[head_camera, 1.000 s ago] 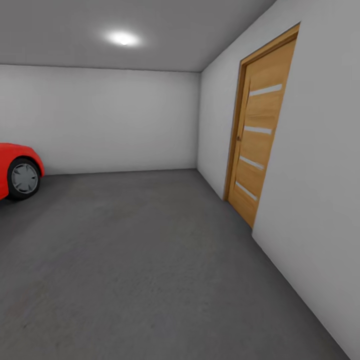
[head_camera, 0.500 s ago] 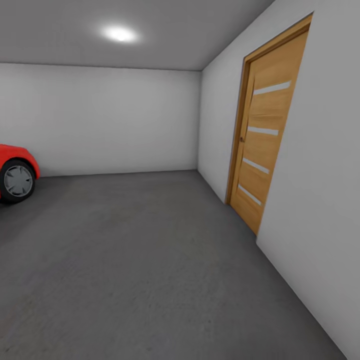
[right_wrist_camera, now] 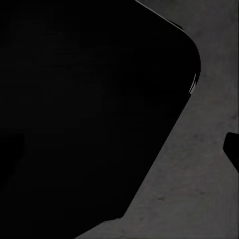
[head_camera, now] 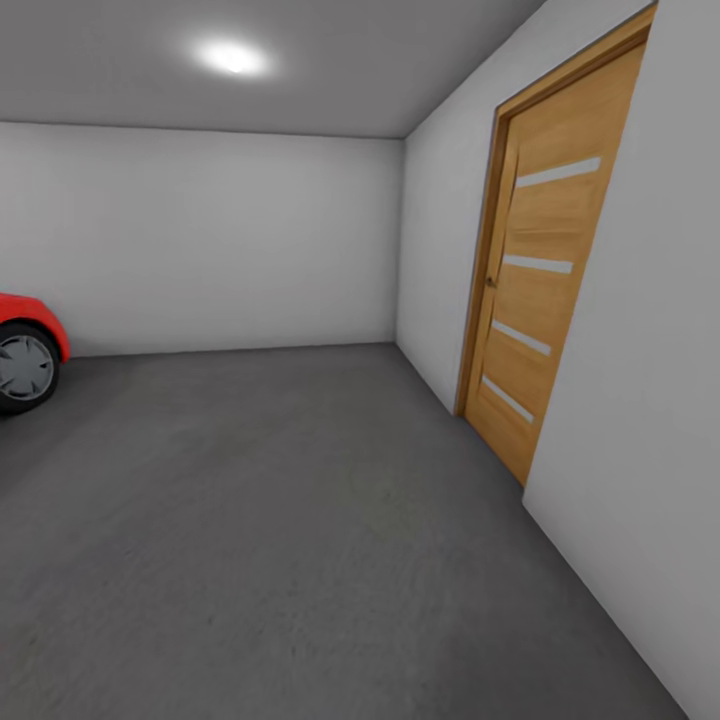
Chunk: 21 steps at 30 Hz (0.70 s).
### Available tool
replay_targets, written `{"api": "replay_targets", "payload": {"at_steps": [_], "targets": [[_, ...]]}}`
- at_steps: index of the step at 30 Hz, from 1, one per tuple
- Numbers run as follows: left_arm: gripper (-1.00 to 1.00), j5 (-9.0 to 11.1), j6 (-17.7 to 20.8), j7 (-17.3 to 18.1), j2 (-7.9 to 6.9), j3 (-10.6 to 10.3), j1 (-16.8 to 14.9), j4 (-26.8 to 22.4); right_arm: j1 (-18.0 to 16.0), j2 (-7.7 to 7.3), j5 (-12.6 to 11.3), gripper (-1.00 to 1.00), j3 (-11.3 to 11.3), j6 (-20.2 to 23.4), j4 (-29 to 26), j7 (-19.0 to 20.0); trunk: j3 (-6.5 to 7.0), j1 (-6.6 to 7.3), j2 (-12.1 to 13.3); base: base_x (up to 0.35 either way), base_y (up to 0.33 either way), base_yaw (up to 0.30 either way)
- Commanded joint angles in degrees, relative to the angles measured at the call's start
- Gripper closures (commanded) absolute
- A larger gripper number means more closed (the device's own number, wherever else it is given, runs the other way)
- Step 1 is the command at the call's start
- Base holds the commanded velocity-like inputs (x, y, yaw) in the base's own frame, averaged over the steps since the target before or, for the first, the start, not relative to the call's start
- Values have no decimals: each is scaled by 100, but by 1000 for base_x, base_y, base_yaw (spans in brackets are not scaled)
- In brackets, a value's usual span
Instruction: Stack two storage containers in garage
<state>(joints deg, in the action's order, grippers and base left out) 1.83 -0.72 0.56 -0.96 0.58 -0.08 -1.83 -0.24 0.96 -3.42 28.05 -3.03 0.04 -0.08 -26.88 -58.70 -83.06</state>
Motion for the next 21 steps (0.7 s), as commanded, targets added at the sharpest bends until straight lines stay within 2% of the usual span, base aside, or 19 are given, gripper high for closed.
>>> {"api": "replay_targets", "payload": {"at_steps": [1, 21], "targets": [[-100, 19, -8, 6, 0, 4, -1, -2, -3, 1, -36, -100, 34, -20, 5, -1, -5, -3, -2, 324, 0, 0], [-100, 19, -8, 6, 0, 4, -1, -2, -3, 1, -36, -100, 34, -22, 5, -1, -5, -3, -2, 324, 0, 0]]}}
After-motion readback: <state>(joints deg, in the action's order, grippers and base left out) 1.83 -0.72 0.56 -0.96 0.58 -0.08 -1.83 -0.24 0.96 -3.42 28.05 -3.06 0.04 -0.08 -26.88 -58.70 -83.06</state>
